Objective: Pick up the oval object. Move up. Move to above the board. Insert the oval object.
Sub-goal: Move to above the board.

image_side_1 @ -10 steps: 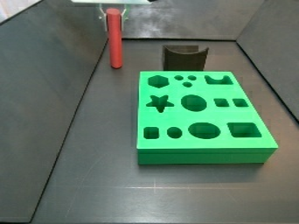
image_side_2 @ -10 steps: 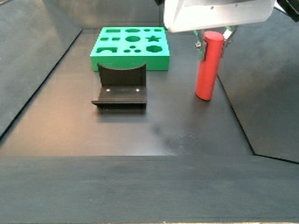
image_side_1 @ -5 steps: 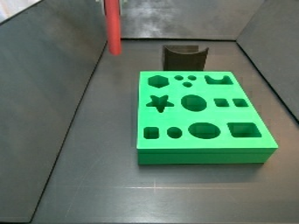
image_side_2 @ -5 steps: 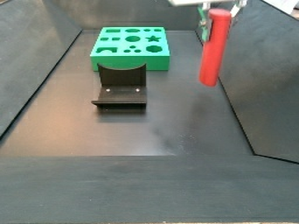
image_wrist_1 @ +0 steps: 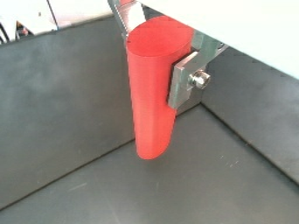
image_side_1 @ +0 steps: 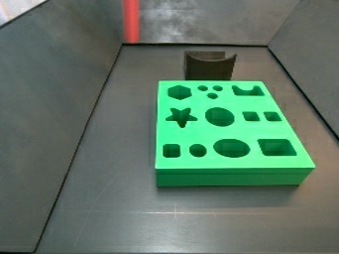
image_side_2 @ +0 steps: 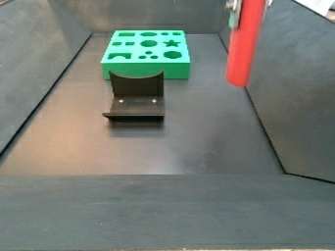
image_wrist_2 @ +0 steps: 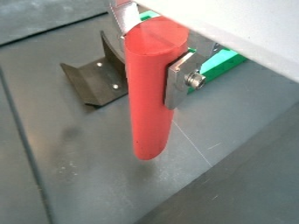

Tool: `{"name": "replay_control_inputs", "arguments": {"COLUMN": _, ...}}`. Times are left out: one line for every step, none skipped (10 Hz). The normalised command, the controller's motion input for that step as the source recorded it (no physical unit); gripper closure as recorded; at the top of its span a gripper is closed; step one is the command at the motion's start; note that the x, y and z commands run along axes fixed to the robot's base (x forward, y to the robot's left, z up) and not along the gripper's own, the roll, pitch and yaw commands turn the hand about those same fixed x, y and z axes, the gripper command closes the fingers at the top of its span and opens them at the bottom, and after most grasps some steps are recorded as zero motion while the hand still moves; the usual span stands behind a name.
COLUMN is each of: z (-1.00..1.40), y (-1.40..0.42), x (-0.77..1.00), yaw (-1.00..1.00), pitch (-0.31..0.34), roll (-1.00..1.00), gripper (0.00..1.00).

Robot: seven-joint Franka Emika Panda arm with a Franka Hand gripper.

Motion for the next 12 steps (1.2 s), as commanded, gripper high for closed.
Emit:
{"name": "replay_control_inputs", "arguments": {"z": 1.00, "y": 0.20, "x": 0.06, "yaw": -0.01, "pitch": 0.051, "roll": -0.09, "gripper": 1.00}}
{"name": "replay_control_inputs", "arguments": {"z": 1.00, "y": 0.18, "x": 0.06, "yaw": -0.01, "pitch": 0.049, "roll": -0.09, "gripper": 1.00}}
{"name": "replay_control_inputs", "arguments": {"z": 1.00, "y": 0.15, "x": 0.04, "yaw": -0.02, "pitch": 0.044, "roll": -0.10, "gripper": 1.00}}
{"name": "replay_control_inputs", "arguments": {"z": 1.00, "y": 0.14, "x": 0.04, "yaw": -0.02, "pitch": 0.044, "roll": -0.10, "gripper": 1.00}}
{"name": "replay_control_inputs", "arguments": {"z": 0.80, "y": 0.09, "x": 0.02, "yaw": -0.02, "pitch": 0.047, "roll": -0.10, "gripper": 1.00}}
{"name": "replay_control_inputs", "arguments": {"z": 0.61, "y": 0.05, "x": 0.01, "yaw": -0.02, "pitch": 0.042, "roll": -0.11, "gripper": 1.00}}
{"name": "replay_control_inputs", "arguments": {"z": 0.45, "y": 0.03, "x": 0.00, "yaw": -0.02, "pitch": 0.040, "roll": -0.11, "gripper": 1.00}}
{"name": "replay_control_inputs", "arguments": {"z": 0.35, "y": 0.02, "x": 0.00, "yaw": -0.02, "pitch": 0.037, "roll": -0.11, "gripper": 1.00}}
{"name": "replay_control_inputs", "arguments": {"z": 0.11, "y": -1.00, "x": 0.28, "yaw": -0.98, "pitch": -0.092, "roll": -0.06, "gripper": 1.00}}
{"name": "replay_control_inputs", "arguments": {"z": 0.09, "y": -1.00, "x": 0.28, "yaw": -0.98, "pitch": -0.100, "roll": -0.06, "gripper": 1.00}}
{"name": "replay_control_inputs", "arguments": {"z": 0.09, "y": -1.00, "x": 0.28, "yaw": -0.57, "pitch": -0.052, "roll": 0.01, "gripper": 1.00}}
{"name": "replay_control_inputs", "arguments": {"z": 0.09, "y": -1.00, "x": 0.28, "yaw": -0.40, "pitch": -0.037, "roll": -0.02, "gripper": 1.00}}
